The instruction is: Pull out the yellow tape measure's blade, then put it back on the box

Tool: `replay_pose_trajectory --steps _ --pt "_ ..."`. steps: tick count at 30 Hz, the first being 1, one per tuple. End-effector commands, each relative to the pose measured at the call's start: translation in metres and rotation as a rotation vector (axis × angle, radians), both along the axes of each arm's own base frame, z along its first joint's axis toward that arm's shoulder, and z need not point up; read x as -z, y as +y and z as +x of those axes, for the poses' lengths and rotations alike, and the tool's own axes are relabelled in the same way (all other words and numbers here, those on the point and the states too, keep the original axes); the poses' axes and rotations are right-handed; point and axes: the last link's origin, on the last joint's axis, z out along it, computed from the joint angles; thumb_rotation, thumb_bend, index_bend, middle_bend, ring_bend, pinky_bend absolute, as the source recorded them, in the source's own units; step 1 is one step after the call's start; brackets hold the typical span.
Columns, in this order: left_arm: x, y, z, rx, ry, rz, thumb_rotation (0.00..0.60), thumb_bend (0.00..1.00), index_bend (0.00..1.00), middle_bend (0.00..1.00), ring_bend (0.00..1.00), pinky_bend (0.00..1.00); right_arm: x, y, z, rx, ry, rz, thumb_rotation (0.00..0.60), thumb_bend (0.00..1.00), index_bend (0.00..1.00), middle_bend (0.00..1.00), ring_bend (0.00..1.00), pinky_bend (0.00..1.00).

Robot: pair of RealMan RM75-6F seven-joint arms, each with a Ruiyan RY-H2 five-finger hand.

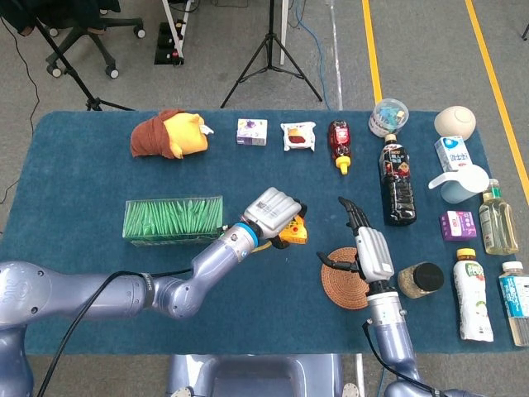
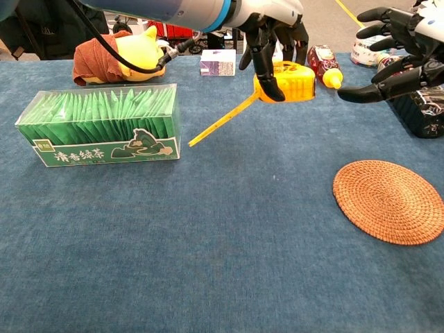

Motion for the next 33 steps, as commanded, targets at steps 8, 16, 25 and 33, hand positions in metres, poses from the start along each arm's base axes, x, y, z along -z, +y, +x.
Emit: replay_pose_trajectory --steps 8,16,25,33 --pt "0.01 0.002 0.011 -0.014 -0.002 -0.004 0.6 0.36 0.55 0.46 0.41 0.53 0.004 -0.005 -0.001 0.015 0.009 -0.003 0.531 0.21 0.0 0.09 0.1 0.25" --pt "0.016 0.002 0.019 -0.021 -0.021 -0.015 0.6 0.36 0.55 0.46 0.42 0.53 0.008 -0.009 0.005 0.006 0.008 0.003 0.535 0.21 0.0 0.09 0.1 0.25" --pt "0.021 0.002 0.022 -0.027 -0.026 -0.023 0.6 0.36 0.55 0.46 0.42 0.53 0.014 -0.012 0.005 0.012 0.009 0.014 0.535 0.21 0.0 0.09 0.1 0.25" --pt "0.024 0.001 0.023 -0.033 -0.03 -0.041 0.6 0.36 0.55 0.46 0.42 0.54 0.019 -0.015 0.007 0.011 0.014 0.022 0.538 0.21 0.0 0.09 0.1 0.25"
